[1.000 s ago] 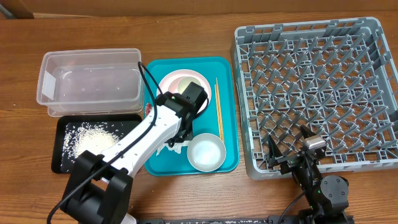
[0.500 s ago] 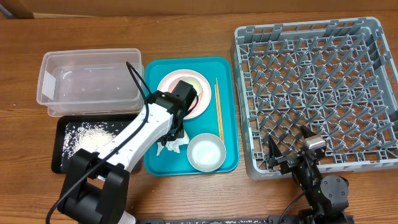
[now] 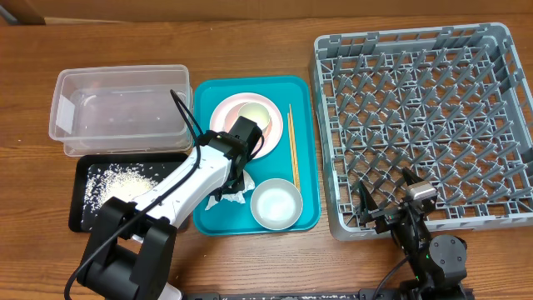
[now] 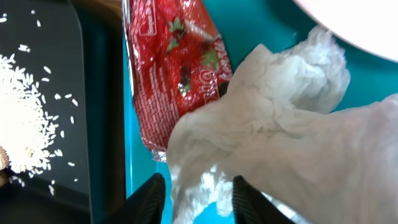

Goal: Sort waste into correct bins and load items into the dishwasher

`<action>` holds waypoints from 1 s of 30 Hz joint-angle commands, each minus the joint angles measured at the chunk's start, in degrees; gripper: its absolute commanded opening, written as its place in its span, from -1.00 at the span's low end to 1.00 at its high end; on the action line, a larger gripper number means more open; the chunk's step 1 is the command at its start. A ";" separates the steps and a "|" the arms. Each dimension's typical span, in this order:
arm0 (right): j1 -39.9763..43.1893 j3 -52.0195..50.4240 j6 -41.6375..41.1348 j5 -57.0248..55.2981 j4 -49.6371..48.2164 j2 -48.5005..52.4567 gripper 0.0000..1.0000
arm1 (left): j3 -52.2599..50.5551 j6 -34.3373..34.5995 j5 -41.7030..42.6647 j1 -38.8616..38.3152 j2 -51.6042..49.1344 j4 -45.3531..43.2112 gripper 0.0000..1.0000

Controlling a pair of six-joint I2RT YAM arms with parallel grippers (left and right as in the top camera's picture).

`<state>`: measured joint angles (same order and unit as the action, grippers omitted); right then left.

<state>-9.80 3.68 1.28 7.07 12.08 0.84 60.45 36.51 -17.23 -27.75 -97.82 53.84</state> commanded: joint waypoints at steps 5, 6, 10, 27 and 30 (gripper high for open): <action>-0.20 0.02 0.04 0.07 -0.11 -0.68 1.00 | -0.35 0.76 -0.90 0.13 1.05 -1.01 -0.28; -0.20 0.02 0.07 0.07 -0.11 -0.68 1.00 | -0.35 0.79 -0.74 0.13 1.03 -1.05 -0.33; -0.20 0.02 0.07 0.07 -0.11 -0.68 1.00 | -0.35 0.79 -0.35 0.13 1.03 -1.20 -0.55; -0.20 0.02 0.07 0.07 -0.11 -0.68 1.00 | -0.04 0.76 1.40 0.09 1.11 -1.62 -0.92; -0.20 0.02 0.07 0.07 -0.11 -0.68 1.00 | 0.94 0.76 1.88 0.09 1.29 -1.38 -0.92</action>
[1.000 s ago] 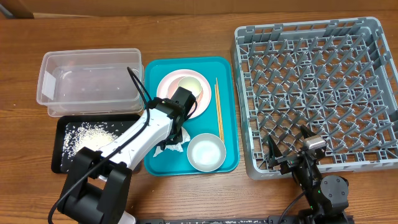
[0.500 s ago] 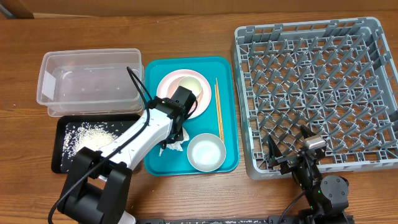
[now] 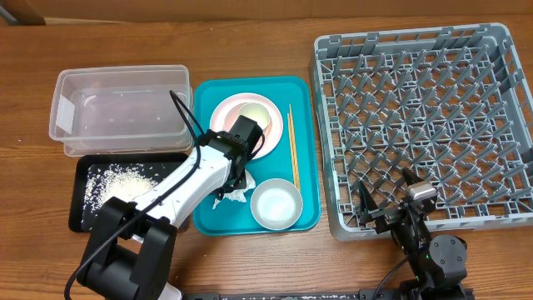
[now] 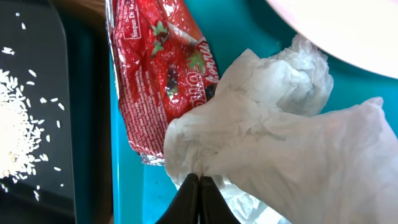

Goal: Sort waste into correct bins and load items into the dishwasher

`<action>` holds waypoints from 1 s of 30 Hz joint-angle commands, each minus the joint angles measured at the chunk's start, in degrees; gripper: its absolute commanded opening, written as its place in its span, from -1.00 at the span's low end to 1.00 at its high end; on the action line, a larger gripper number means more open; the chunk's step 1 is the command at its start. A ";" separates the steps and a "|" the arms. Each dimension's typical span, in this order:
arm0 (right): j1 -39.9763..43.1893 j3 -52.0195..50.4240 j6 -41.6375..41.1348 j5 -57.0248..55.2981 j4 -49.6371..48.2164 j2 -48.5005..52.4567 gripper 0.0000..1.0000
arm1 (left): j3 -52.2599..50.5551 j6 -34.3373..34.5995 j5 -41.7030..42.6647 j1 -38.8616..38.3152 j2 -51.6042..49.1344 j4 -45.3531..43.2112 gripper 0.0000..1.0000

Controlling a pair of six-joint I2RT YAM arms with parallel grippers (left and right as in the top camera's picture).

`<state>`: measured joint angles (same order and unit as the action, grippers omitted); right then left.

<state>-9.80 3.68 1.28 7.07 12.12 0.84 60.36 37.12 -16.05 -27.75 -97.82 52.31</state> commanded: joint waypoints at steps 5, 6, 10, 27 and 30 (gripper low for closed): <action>-0.20 0.02 0.07 0.07 -0.15 -0.68 1.00 | 3.04 0.15 1.09 0.09 1.49 1.01 -0.92; -0.20 0.02 0.07 0.07 -0.15 -0.68 1.00 | 3.72 0.15 1.11 0.09 1.64 1.55 -0.92; -0.20 0.02 0.07 0.07 -0.15 -0.68 1.00 | 5.14 0.15 1.79 0.09 2.56 2.60 -0.92; -0.20 0.02 0.07 0.07 -0.15 -0.68 1.00 | 6.75 0.15 9.81 -0.44 4.42 0.28 -0.92; -0.20 0.02 0.07 0.07 -0.15 -0.68 1.00 | 6.75 0.15 11.28 -0.94 2.38 -1.16 -0.92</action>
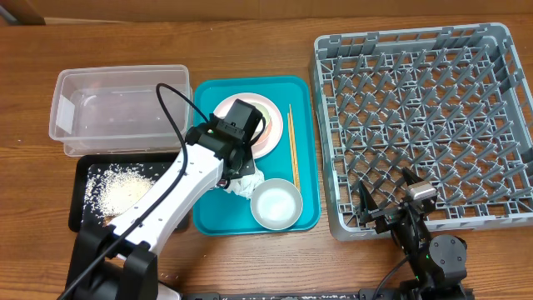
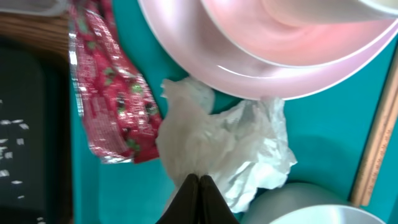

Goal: Sort waste into correct bins and load items into the dishwasher

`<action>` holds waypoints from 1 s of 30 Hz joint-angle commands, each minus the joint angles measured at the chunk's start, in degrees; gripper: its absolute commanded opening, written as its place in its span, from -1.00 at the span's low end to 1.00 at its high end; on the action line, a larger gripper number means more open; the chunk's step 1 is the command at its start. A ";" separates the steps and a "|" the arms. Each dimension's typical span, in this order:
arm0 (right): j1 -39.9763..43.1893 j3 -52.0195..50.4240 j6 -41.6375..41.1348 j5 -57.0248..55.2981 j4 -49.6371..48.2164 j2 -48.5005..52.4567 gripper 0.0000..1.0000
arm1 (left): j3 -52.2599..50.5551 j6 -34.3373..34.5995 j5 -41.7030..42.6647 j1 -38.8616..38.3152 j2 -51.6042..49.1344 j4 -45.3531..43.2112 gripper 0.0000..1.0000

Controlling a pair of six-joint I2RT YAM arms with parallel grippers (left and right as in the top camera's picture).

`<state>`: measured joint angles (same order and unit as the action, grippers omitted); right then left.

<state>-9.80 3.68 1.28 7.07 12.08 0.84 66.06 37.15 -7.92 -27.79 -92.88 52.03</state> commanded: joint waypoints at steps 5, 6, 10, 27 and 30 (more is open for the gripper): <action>-0.20 0.02 0.07 0.07 -0.11 -0.68 1.00 | 1.05 0.13 3.02 -1.16 -4.13 -1.40 -0.77; -0.20 0.02 0.07 0.07 -0.11 -0.68 1.00 | 1.05 0.13 3.02 -1.16 -4.13 -1.42 -0.74; -0.20 0.02 0.07 0.07 -0.11 -0.68 0.99 | 1.05 0.13 3.04 -1.16 -4.13 -1.99 -0.62; -0.20 0.02 0.07 0.07 -0.11 -0.68 1.00 | -1.27 0.15 3.10 -1.16 -4.24 -6.69 0.10; -0.20 0.02 0.07 0.07 -0.11 -0.68 1.00 | -1.44 0.15 3.08 -1.16 -4.24 -7.19 0.10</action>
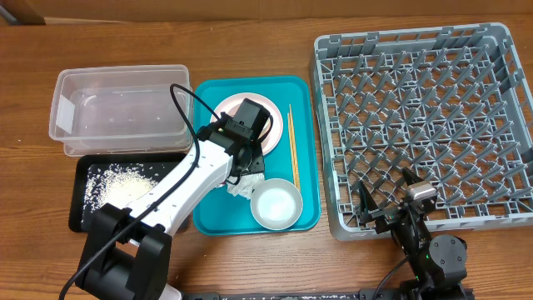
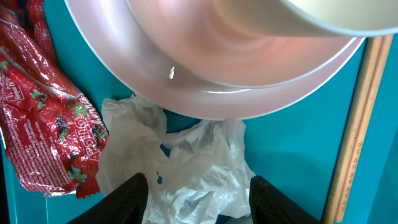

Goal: Sort waste into correct bins and load items into the dishwasher

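My left gripper (image 2: 202, 202) hangs open just above a crumpled white napkin (image 2: 186, 162), whose folds lie between the two fingers on the teal tray (image 2: 298, 149). A red snack wrapper (image 2: 50, 124) lies to the napkin's left. Just beyond the napkin is a pink plate (image 2: 205, 81) carrying a cream bowl (image 2: 336, 15). Wooden chopsticks (image 2: 360, 124) run along the right. From overhead the left gripper (image 1: 248, 165) is over the tray's middle, the napkin (image 1: 241, 187) beside a white bowl (image 1: 276, 202). My right gripper (image 1: 387, 200) rests open at the rack's front edge.
A clear plastic bin (image 1: 121, 108) stands left of the tray, with a black tray (image 1: 92, 204) of spilled rice in front of it. The grey dish rack (image 1: 425, 117) fills the right side. The left arm hides the wrapper from overhead.
My left gripper was shut on the napkin above the tray; now it is open, and the napkin lies loose under it near the plate's edge. The right arm has not moved.
My left gripper stood open around the napkin beside the red wrapper. Then it was shut on the napkin. Then it held the napkin higher, nearer the pink plate. Now it is open and the napkin lies on the tray.
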`<action>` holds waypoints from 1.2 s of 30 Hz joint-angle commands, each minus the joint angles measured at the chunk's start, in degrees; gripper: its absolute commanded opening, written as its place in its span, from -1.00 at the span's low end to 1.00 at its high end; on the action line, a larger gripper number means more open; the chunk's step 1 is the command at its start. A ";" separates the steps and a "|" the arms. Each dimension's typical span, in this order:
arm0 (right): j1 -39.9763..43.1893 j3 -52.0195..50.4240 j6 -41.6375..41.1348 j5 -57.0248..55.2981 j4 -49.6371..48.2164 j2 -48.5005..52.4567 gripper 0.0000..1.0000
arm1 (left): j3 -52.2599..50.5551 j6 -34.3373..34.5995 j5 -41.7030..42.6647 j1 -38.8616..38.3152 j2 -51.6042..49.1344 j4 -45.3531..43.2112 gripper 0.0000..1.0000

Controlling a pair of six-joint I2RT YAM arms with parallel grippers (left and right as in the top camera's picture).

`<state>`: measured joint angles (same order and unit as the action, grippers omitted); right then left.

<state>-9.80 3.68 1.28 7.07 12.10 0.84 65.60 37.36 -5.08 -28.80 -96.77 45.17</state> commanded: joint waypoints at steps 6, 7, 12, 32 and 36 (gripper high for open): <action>-0.20 0.02 0.07 0.07 -0.13 -0.68 1.00 | -1.01 -0.07 0.24 -0.17 -0.37 -0.92 0.11; -0.20 0.02 0.07 0.07 -0.15 -0.68 1.00 | -1.01 -0.07 0.24 -0.17 -0.37 -0.90 0.11; -0.20 0.02 0.07 0.07 -0.13 -0.68 1.00 | -1.68 -0.07 0.24 -0.17 -0.96 -1.29 0.11; -0.20 0.02 0.07 0.07 -0.13 -0.68 1.00 | -2.80 -0.09 0.24 -0.17 -3.32 -2.62 -0.19; -0.20 0.02 0.07 0.07 -0.13 -0.68 1.00 | -3.76 -0.07 0.24 -0.17 -3.32 -4.07 -0.24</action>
<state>-9.80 3.68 1.26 7.09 12.10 0.84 62.96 37.36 -4.89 -28.80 -99.57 41.78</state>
